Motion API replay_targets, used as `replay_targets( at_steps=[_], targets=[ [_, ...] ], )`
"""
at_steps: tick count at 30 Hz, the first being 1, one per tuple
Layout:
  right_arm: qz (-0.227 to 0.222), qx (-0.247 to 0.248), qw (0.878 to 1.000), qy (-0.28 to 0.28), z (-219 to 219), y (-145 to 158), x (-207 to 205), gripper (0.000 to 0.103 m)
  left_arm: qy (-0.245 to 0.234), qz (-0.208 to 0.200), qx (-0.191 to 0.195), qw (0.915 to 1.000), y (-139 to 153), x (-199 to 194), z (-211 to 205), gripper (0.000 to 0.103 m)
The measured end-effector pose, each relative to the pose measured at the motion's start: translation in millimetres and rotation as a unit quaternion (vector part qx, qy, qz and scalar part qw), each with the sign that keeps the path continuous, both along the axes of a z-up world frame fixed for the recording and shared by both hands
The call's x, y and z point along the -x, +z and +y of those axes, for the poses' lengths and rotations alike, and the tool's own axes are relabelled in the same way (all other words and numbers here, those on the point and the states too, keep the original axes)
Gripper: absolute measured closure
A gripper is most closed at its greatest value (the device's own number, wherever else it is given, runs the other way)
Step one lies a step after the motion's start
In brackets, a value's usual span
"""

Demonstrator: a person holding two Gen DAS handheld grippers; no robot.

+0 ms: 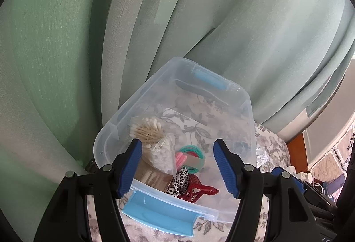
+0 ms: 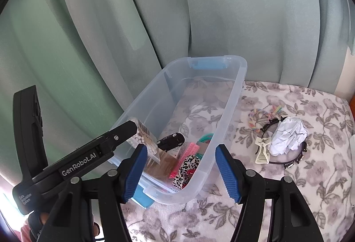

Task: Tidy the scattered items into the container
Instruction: 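Open both tools to drop the swab bag and claw clip into the bin, then move both tools over the crumpled paper and black headband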

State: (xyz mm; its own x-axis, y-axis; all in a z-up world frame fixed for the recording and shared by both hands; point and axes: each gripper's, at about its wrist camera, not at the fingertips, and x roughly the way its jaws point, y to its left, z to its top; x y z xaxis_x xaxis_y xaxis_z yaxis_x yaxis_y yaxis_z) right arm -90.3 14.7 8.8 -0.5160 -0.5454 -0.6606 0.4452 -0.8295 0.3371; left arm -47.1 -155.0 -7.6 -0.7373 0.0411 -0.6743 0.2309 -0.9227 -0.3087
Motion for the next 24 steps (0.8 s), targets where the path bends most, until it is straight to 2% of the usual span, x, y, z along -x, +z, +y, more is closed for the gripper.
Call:
replay_targets(
  at_steps=[5,24],
  targets=[
    [0.005,0.006,1.0,-0.008,6.7,6.2,-7.0,0.035,-0.011,0.006,0.006,0.9999,6.5,-4.1,8.7,0.031],
    [0.023,0.038,0.998,-0.041,49.5,22.6,-32.8,0.034,-0.054,0.021,0.042,0.9974,34.5,-24.1,53.3,0.031]
  ],
)
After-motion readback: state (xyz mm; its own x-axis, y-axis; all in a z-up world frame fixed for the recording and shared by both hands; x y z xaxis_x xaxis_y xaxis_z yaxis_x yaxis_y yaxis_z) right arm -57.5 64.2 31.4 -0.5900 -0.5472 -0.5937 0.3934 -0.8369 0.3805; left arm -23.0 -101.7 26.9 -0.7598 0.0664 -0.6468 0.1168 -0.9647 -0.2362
